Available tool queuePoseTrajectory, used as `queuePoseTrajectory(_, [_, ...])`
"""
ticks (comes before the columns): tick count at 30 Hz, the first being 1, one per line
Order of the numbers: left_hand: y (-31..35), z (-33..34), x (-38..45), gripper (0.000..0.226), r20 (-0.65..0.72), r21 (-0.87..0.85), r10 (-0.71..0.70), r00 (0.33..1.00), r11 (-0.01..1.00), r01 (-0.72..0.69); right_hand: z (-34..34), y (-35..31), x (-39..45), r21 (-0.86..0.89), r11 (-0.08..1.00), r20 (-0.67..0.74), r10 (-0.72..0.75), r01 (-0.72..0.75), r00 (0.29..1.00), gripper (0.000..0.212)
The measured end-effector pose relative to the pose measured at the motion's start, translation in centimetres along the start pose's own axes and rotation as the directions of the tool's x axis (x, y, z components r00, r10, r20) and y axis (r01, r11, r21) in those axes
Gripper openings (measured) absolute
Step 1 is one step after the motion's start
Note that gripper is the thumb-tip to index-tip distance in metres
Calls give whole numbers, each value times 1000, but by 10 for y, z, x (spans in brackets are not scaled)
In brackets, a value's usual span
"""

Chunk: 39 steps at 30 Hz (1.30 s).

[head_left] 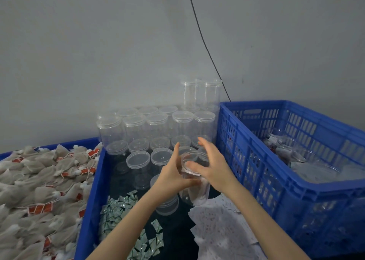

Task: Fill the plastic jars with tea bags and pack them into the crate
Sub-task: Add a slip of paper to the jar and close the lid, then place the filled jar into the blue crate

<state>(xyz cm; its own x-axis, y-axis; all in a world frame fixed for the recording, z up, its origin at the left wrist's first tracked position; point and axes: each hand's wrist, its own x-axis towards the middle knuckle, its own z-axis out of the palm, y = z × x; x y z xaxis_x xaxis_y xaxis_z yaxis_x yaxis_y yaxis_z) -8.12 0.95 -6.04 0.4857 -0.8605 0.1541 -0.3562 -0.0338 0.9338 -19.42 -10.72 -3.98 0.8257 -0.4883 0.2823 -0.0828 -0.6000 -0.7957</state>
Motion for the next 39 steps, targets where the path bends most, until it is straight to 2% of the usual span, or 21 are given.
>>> queuePoseTrajectory(2, [-2, 2, 1, 128, -11, 16, -8, 1000, 1000, 8, -1, -13, 16, -401, 915, 159, 37, 30, 987, 92])
queuePoseTrajectory(4, [-3, 3, 1, 130, -32, 3, -26, 999, 1000, 26, -2, -23, 29, -577, 814, 280, 117, 70, 953, 85])
queuePoseTrajectory(9, [-5, 5, 0, 128, -68, -42, -44, 997, 998, 41, -10, -41, 52, -667, 732, 463, 262, 138, 847, 65])
queuePoseTrajectory(14, [0, 12, -1, 111, -60, -162, 17, 998, 986, -26, -36, -58, 70, -699, 681, 521, 274, 219, 809, 65])
queuePoseTrajectory(16, [7, 12, 2, 98, -128, -179, 16, 992, 983, -39, -61, -65, 76, -692, 702, 485, 278, 169, 829, 69])
queuePoseTrajectory(19, [20, 14, 16, 66, -195, -107, 31, 980, 993, -52, -106, -74, 85, -679, 728, 372, 226, 98, 900, 61])
queuePoseTrajectory(22, [25, 22, 28, 35, -156, 30, 71, 985, 997, -67, -155, -80, 93, -674, 736, 221, 122, 61, 967, 61])
queuePoseTrajectory(24, [22, 29, 32, 25, -113, 45, 80, 990, 996, -75, -187, -78, 98, -643, 766, 88, 57, 13, 994, 65])
queuePoseTrajectory(28, [8, 41, 35, 23, -78, -2, 33, 996, 999, -33, -233, -56, 112, -585, 799, -202, 20, -137, 979, 69])
queuePoseTrajectory(31, [0, 45, 39, 24, -70, -20, -1, 998, 1000, 0, -244, -30, 124, -593, 769, -338, 31, -238, 941, 68])
queuePoseTrajectory(34, [-3, 45, 44, 24, -63, -33, -19, 998, 999, 17, -236, 2, 133, -618, 720, -420, 37, -315, 907, 65])
queuePoseTrajectory(39, [-6, 45, 59, 24, -62, -56, -47, 997, 997, 44, -208, 57, 158, -626, 687, -442, 79, -370, 894, 61])
